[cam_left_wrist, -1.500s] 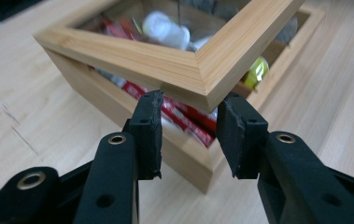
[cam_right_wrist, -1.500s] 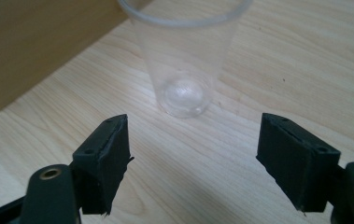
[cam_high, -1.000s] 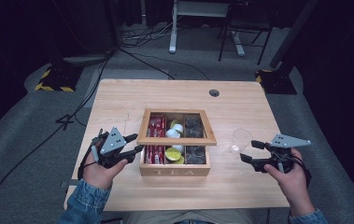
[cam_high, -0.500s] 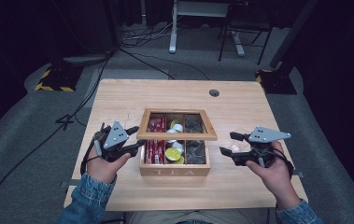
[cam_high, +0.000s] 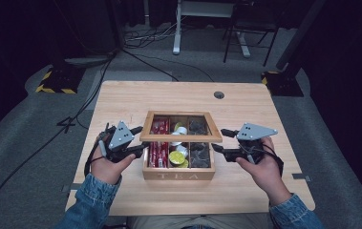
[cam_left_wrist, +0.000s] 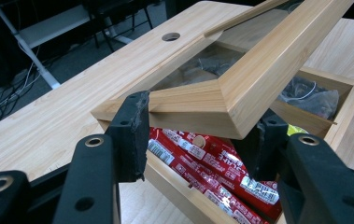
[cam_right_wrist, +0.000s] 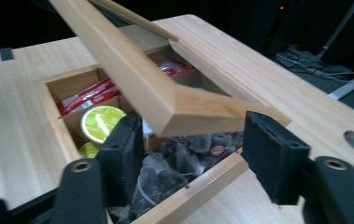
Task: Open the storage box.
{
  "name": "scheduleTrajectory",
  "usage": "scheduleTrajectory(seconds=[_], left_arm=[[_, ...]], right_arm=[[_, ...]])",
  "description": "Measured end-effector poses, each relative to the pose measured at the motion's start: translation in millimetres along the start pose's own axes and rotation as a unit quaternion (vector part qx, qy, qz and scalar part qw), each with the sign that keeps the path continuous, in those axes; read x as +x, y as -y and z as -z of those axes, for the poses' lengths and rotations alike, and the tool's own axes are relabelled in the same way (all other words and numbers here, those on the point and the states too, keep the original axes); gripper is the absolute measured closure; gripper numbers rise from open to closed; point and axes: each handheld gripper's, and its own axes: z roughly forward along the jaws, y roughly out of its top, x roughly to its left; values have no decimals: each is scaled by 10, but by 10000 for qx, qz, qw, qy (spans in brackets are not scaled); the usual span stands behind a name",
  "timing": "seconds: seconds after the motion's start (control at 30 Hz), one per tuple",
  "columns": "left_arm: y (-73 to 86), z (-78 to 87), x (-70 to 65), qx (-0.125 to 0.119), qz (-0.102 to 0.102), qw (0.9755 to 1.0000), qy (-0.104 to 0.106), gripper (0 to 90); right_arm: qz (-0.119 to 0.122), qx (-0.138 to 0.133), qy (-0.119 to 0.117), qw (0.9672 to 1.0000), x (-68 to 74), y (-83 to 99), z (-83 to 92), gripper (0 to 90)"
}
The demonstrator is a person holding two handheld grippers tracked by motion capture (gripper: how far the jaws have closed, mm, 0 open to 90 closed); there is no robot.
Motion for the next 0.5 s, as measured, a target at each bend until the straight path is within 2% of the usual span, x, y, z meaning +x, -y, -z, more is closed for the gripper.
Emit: scheduleTrajectory(seconds=[0.07,0.2,0.3,0.5], left_arm=[[0,1,-1,6,-23,10000,-16,493],[1,7,2,-24,-46,10000,-34,497],[11,20,13,-104,30,9999,-7,502],[27,100,65,-279,120,9994,-168,462]], right_arm=[[53,-21,85,9999,-16,-12,-5,446],[103,-53,70,9999,-35,-19,-13,453],[200,-31,95,9997,-36,-40,-8,459],[300,-54,104,9995,-81,-136,7,494]])
